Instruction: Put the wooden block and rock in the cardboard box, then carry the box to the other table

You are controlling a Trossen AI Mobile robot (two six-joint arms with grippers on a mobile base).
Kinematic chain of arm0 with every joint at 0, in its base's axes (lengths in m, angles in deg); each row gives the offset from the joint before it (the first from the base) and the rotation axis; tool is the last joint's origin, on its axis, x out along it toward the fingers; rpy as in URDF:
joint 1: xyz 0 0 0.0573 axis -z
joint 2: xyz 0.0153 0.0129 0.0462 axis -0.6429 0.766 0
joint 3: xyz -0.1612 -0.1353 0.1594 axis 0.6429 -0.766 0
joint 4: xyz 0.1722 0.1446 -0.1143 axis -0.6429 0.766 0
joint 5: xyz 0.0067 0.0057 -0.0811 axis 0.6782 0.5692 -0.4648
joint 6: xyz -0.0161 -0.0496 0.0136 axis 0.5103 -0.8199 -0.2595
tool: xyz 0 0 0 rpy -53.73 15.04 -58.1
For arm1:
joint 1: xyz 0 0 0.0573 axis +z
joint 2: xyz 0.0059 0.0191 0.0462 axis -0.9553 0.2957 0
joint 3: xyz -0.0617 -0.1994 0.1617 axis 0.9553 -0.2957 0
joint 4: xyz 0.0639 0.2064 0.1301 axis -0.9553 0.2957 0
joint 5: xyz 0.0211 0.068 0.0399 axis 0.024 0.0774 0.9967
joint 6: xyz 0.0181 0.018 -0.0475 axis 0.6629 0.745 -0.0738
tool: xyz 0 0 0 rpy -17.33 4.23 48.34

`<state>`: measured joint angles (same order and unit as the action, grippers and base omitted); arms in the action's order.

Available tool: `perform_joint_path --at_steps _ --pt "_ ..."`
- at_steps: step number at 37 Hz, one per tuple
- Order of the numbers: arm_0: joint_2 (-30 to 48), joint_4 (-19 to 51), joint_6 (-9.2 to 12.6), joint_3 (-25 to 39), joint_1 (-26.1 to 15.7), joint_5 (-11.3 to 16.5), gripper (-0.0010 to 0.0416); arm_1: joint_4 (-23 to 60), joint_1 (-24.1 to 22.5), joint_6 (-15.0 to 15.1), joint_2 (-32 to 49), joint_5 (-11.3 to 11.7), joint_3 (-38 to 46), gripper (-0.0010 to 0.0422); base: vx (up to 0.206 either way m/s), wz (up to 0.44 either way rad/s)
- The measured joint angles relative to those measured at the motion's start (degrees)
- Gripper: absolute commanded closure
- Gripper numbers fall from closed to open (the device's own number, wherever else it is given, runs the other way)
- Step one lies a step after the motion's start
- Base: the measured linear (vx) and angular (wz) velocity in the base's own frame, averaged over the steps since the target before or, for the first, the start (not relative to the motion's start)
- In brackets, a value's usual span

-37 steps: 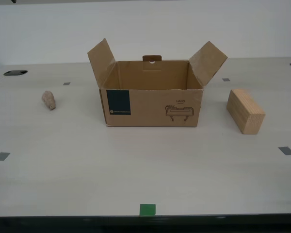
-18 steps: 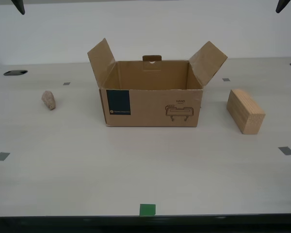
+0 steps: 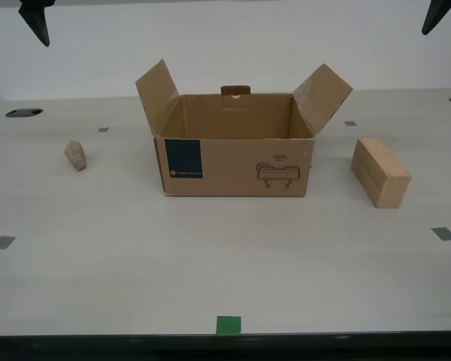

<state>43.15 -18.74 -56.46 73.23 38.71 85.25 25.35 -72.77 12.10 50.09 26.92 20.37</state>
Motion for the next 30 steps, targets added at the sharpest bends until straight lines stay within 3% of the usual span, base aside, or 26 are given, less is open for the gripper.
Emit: perform_joint_path --at_steps 12,30 --pt "0.63 -3.76 -0.17 -3.06 -1.75 0.00 0.0017 -1.16 0.04 -1.51 0.00 0.00 -0.59 0.0046 0.000 0.000" --pt "8.46 -8.96 -1.27 -6.64 -3.32 0.02 0.0016 -1.20 0.17 -1.70 0.00 0.00 -0.59 0.0046 0.000 0.000"
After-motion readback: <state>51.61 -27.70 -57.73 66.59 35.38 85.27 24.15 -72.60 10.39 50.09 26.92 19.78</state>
